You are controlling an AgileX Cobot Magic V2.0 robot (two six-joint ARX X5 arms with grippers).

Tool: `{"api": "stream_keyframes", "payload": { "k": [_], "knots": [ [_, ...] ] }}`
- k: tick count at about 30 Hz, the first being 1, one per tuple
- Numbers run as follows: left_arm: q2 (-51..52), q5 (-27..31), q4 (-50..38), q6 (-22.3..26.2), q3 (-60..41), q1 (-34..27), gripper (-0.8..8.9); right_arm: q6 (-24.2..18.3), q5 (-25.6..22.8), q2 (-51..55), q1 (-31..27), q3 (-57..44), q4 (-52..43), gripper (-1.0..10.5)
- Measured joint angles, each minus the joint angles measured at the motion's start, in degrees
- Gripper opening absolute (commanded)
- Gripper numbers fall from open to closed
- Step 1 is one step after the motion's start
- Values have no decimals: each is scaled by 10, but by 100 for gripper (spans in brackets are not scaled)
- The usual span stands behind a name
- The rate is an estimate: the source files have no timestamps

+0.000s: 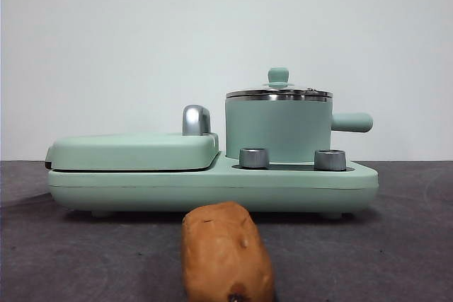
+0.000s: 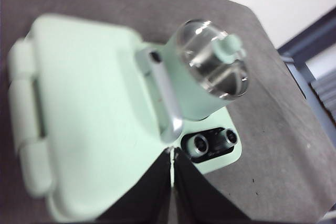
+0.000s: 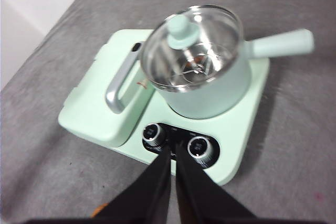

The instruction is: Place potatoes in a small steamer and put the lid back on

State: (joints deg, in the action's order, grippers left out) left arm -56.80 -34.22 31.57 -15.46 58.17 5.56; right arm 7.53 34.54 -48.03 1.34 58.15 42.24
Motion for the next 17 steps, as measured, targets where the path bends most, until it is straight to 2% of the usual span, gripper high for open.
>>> {"api": "stream_keyframes", "payload": {
  "k": [4,7,10,15,17],
  "knots": [
    [-30,-2,-10,53,26,11,9,-14,1,-11,0,2,0,12],
    [-48,-2,-9,72,26,12,16,-18,2,-19,0,2,1,12],
    [-63,-2,-9,76,26,13,107,-18,-1,-22,0,2,3,34],
    [-84,-2,-9,80,26,19,391,-18,0,-22,0,2,3,347],
    [-91,-2,-9,79,26,23,461,-18,-1,-21,0,2,3,425]
  ]
}}
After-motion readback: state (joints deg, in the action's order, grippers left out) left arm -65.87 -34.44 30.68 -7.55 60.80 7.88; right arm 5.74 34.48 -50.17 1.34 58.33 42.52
